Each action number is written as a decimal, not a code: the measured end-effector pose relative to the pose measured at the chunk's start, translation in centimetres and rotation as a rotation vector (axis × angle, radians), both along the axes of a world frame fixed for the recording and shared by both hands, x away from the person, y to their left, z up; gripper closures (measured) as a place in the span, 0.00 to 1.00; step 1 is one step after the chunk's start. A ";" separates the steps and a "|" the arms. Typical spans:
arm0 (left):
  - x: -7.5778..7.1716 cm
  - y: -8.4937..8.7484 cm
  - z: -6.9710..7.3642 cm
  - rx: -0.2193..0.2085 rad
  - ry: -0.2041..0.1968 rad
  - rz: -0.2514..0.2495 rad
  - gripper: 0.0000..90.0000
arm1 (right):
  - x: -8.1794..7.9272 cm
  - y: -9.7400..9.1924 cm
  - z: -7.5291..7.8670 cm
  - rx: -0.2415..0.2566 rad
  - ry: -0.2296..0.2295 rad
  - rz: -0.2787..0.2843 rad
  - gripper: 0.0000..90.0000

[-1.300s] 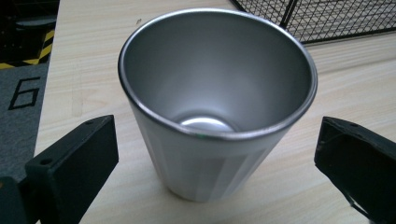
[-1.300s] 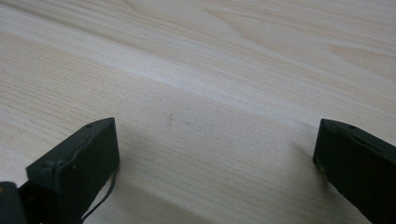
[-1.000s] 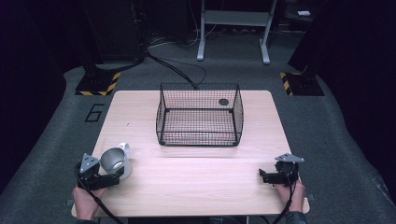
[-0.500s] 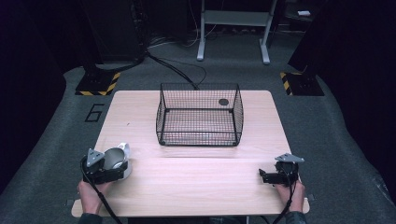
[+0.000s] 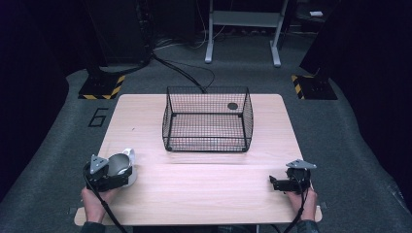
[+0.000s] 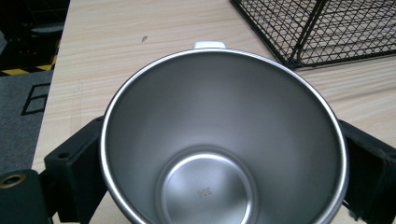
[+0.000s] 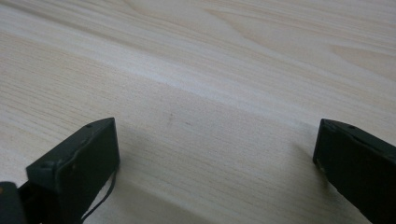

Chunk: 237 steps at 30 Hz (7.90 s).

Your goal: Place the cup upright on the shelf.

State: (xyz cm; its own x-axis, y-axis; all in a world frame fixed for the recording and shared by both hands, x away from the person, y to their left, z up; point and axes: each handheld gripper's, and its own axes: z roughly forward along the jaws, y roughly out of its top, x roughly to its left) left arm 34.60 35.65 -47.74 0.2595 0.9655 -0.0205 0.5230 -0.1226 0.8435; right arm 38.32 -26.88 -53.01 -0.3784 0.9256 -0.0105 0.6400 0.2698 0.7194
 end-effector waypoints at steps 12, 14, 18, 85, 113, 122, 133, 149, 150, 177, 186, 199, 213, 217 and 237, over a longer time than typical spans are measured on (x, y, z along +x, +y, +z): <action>-0.4 0.6 0.7 -0.012 -0.008 -0.003 0.07 | 0.0 0.0 0.0 0.000 0.000 0.000 0.00; -0.5 0.6 0.9 -0.008 -0.008 -0.009 0.07 | 0.0 0.0 0.0 0.000 0.000 0.000 0.00; -0.7 0.4 1.4 -0.004 -0.015 -0.023 0.07 | 0.0 0.0 0.0 -0.001 0.002 0.000 0.00; 0.6 -8.8 6.1 0.057 -0.019 -0.427 0.07 | 0.1 0.1 0.0 0.008 0.003 -0.019 0.00; 2.4 -13.0 9.5 0.027 -0.039 -0.592 0.07 | 0.1 0.2 0.0 0.010 0.005 -0.023 0.01; 3.2 -13.8 10.8 0.022 -0.062 -0.598 0.07 | 0.1 0.1 0.0 0.009 0.004 -0.025 0.01; 6.4 -15.4 12.9 0.008 -0.073 -0.595 0.07 | 0.1 0.1 0.0 0.009 0.005 -0.024 0.01; 9.7 -16.4 14.0 -0.002 -0.073 -0.573 0.07 | 0.0 0.2 0.0 0.018 0.000 -0.039 0.02; 9.8 -16.4 14.2 -0.002 -0.069 -0.575 0.07 | 0.0 0.2 0.0 0.018 -0.001 -0.038 0.02; 14.7 -19.7 15.6 0.049 -0.077 -0.562 0.07 | 0.1 0.1 0.0 0.008 -0.001 -0.033 0.02; 16.4 -20.9 15.3 0.059 -0.059 -0.558 0.07 | 0.1 0.1 0.0 0.008 -0.002 -0.034 0.02; 18.7 -21.6 13.7 0.079 -0.040 -0.547 0.07 | 0.1 0.2 0.0 0.014 -0.003 -0.043 0.02; 21.3 -22.4 12.3 0.090 -0.009 -0.531 0.07 | 0.1 0.1 0.0 0.013 -0.003 -0.041 0.02; 21.9 -22.7 11.4 0.074 0.003 -0.532 0.07 | 0.1 0.1 0.0 0.010 -0.001 -0.035 0.02; 24.2 -24.5 8.1 0.096 0.100 -0.542 0.07 | 0.1 0.1 0.0 0.009 -0.002 -0.031 0.02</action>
State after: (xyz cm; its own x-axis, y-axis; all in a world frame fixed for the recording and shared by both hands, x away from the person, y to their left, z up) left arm 58.77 11.14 -39.60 0.7204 0.6935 0.0114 0.4405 -0.4701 0.7648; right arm 38.43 -26.78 -53.01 -0.3492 0.9370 -0.0026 0.6463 0.2428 0.7234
